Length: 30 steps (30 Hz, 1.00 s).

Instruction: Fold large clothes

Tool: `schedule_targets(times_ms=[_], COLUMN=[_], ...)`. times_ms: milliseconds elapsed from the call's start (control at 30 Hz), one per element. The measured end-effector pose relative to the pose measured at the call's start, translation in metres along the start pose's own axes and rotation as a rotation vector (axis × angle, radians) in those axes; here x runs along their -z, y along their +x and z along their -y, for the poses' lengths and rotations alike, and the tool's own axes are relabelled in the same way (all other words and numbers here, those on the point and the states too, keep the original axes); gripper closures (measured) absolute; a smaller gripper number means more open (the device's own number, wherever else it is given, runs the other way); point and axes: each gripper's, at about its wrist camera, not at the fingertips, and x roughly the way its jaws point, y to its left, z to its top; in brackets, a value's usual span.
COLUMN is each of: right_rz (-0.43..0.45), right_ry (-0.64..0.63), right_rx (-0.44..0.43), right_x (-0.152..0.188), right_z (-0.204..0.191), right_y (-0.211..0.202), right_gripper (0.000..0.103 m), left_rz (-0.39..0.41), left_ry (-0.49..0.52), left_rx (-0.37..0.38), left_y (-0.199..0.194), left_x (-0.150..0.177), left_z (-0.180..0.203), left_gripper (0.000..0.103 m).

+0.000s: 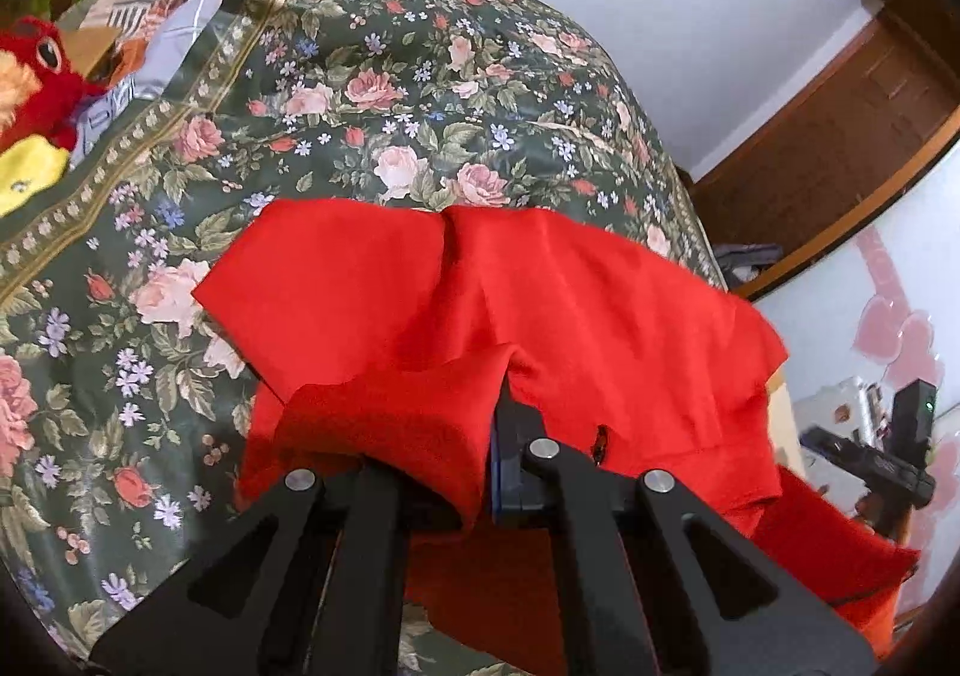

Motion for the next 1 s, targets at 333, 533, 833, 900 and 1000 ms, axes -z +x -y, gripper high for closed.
schedule_targets(times_ms=[333, 533, 833, 900, 1000], right_rz=[-0.122, -0.085, 0.022, 0.073, 0.115], right_ry=[0.132, 0.096, 0.018, -0.003, -0.002], right_rx=[-0.079, -0.102, -0.157, -0.163, -0.207], right_x=[0.062, 0.061, 0.045, 0.033, 0.009], right_z=[0.005, -0.011, -0.031, -0.032, -0.030], right_y=[0.005, 0.014, 0.008, -0.006, -0.017], right_gripper=[0.046, 0.044, 0.094, 0.095, 0.095], left_rz=[0.018, 0.010, 0.008, 0.018, 0.042], left_ry=[0.035, 0.044, 0.053, 0.057, 0.042], left_rx=[-0.016, -0.032, -0.042, -0.041, -0.020], left_y=[-0.024, -0.032, -0.034, -0.037, -0.041], left_x=[0.015, 0.027, 0.027, 0.023, 0.013], left_z=[0.004, 0.005, 0.010, 0.012, 0.012], left_gripper=[0.100, 0.100, 0.100, 0.100, 0.100])
